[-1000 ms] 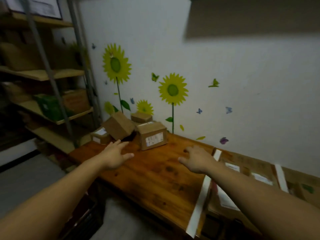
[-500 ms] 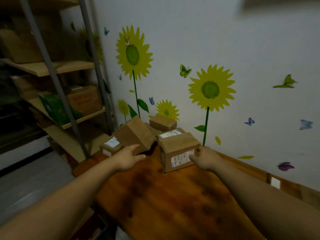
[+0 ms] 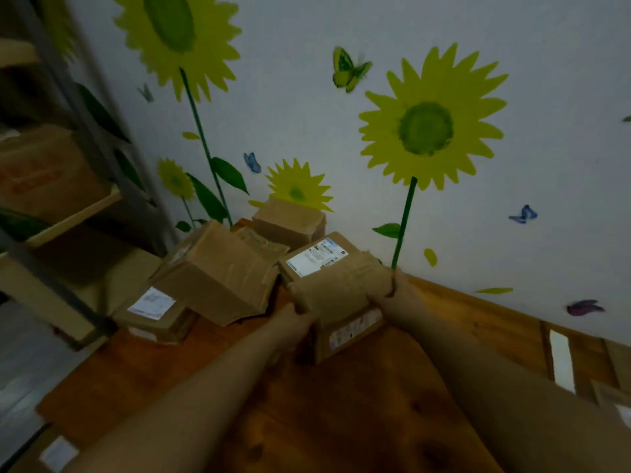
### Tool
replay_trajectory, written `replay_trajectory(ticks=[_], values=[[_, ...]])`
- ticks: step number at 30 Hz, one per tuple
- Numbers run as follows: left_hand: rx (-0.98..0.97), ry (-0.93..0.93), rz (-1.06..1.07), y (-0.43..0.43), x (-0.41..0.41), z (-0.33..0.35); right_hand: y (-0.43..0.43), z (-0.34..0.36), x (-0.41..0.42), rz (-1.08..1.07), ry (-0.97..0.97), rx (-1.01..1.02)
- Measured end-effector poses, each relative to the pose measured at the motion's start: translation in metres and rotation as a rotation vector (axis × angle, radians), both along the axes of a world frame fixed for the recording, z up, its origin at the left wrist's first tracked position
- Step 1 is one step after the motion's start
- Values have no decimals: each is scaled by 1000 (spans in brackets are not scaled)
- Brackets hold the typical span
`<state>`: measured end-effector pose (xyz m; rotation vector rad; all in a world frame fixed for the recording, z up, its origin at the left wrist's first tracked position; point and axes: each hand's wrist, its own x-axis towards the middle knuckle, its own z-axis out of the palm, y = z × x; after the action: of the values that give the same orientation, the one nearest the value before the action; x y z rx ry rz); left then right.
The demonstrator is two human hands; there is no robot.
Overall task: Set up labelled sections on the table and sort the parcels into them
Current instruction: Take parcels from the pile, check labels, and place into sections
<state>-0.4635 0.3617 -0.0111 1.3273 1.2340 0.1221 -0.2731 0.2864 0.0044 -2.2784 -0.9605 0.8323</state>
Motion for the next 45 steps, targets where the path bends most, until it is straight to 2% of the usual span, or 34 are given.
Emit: replay_trajectory(ticks=[3,6,9,12,20,24,26,29,32,35,39,45], values=[[2,-72,-19,6,-1,-7,-17,-5,-4,-30,-10,1],[20,-9,-96,10,-13,-12,-47,-23,-14,-79,48,-14],[107,38,-187,6,-23,-10,-77,-5,-56,-126,148,-8],[182,12,-213,1,-35,-8,-97,-9,-80,-218,72,39],[104,8,-295,-12,-73,-4,-141,-12,-139,-397,-35,77],[-14,-80,-291,-16,-81,-2,-149,-21,-154,-534,-4,109],[-5,-106,-343,-21,-88,-7,-149,-25,-158,-607,1,134],[1,-93,-385,-35,-93,-15,-145,-34,-161,-564,87,111],[70,-41,-337,-45,-89,-16,-141,-40,-157,-511,239,107],[111,19,-311,-46,-84,-16,-141,-47,-147,-475,223,23],[65,112,-369,-45,-93,-20,-144,-49,-147,-441,226,-38],[11,-12,-329,-50,-95,-22,-154,-42,-156,-506,287,97]])
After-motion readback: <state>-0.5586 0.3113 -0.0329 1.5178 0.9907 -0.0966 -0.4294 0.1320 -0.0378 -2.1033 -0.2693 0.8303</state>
